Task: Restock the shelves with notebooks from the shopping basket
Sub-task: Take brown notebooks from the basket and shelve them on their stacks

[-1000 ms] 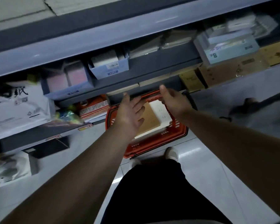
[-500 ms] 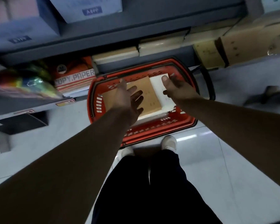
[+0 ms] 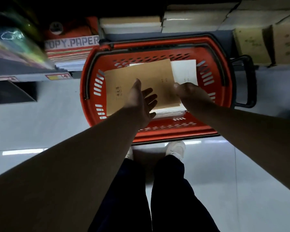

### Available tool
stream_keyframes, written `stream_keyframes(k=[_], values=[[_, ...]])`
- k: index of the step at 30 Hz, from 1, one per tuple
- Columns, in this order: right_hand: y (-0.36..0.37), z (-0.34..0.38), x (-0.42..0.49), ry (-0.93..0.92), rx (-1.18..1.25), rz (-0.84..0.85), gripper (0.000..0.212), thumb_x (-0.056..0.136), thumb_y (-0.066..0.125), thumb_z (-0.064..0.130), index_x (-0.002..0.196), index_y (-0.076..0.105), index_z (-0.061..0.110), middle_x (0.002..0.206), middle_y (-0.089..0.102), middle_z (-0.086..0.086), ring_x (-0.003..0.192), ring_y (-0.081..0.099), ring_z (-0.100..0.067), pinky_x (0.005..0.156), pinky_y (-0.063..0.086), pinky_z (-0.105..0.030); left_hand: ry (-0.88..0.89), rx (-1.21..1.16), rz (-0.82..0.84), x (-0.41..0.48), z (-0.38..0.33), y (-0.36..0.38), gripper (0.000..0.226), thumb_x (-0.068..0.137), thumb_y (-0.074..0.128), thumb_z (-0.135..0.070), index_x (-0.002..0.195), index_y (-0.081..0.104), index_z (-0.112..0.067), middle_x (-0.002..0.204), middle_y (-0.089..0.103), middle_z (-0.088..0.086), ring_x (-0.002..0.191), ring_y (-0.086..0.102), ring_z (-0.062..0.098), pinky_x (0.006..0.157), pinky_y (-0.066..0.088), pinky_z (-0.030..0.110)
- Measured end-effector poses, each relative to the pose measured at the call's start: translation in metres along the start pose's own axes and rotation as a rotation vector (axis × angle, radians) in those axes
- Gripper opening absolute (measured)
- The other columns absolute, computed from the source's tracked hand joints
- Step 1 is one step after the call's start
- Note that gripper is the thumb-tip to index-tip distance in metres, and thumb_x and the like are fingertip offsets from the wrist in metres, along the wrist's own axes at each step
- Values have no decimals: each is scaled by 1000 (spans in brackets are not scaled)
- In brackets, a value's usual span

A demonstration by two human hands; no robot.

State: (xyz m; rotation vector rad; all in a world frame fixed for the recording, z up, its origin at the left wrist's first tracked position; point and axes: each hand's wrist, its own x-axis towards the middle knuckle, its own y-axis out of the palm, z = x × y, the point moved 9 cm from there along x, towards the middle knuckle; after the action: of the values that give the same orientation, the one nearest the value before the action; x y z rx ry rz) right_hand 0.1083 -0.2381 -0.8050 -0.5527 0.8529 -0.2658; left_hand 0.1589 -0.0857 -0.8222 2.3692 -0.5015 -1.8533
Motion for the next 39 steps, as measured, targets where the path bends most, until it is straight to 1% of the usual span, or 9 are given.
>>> stream_keyframes(k=[6,12,15,17,21,26,32,35,39], values=[[30,4,24,-152,-278,109,43,99,44,43,137,47,21,140,52,-2,123,50,-23,96,40,-32,-20,-86,-3,33,15,-19,65,93,31,-67,125,55,-16,144,48,11,137,39,26,115,16,53],[54,-9,38,-244,-672,218,47,90,64,24,133,45,17,135,52,-6,122,51,-27,101,46,-40,-52,-160,6,53,24,-18,66,91,33,-70,126,52,-17,146,47,8,138,38,24,116,11,53],[58,-5,50,-333,-801,164,33,98,48,25,130,47,15,124,55,-9,105,57,-25,82,50,-35,-59,-211,43,55,26,-15,72,92,31,-68,139,45,-15,148,45,8,139,37,23,117,9,52],[64,4,51,-435,-881,137,34,103,33,30,129,48,15,116,58,-9,95,57,-22,70,40,-29,-75,-185,36,53,30,-16,74,94,28,-68,142,44,-13,148,45,7,138,39,21,116,12,50],[62,11,55,-441,-1018,141,31,90,58,11,121,52,14,123,53,-9,104,57,-31,68,37,-31,-120,-81,26,48,43,-21,76,96,20,-67,134,52,-10,141,53,9,136,42,23,114,22,45],[63,14,57,-495,-1066,197,27,90,60,12,117,58,16,116,55,-6,92,60,-30,63,40,-30,-162,-58,-30,47,56,-32,75,97,20,-65,123,60,-7,134,59,14,128,51,26,110,29,42],[62,13,50,-542,-1164,175,20,91,48,5,108,56,11,103,57,-7,74,54,-27,50,24,-27,-168,-76,-51,46,61,-29,68,99,25,-60,129,55,-7,134,58,16,125,53,26,103,36,41],[55,32,32,-639,-1082,69,15,92,47,9,105,56,8,101,60,-10,84,61,-32,56,28,-29,-115,-92,-44,43,54,-21,61,98,35,-58,132,51,-11,132,60,14,123,55,26,93,38,40],[49,65,-21,-906,-877,-47,15,89,58,19,93,61,6,85,63,-12,74,65,-32,52,44,-32,-34,-178,34,30,35,-5,48,92,52,-53,120,54,-14,119,65,9,113,60,24,94,43,40]])
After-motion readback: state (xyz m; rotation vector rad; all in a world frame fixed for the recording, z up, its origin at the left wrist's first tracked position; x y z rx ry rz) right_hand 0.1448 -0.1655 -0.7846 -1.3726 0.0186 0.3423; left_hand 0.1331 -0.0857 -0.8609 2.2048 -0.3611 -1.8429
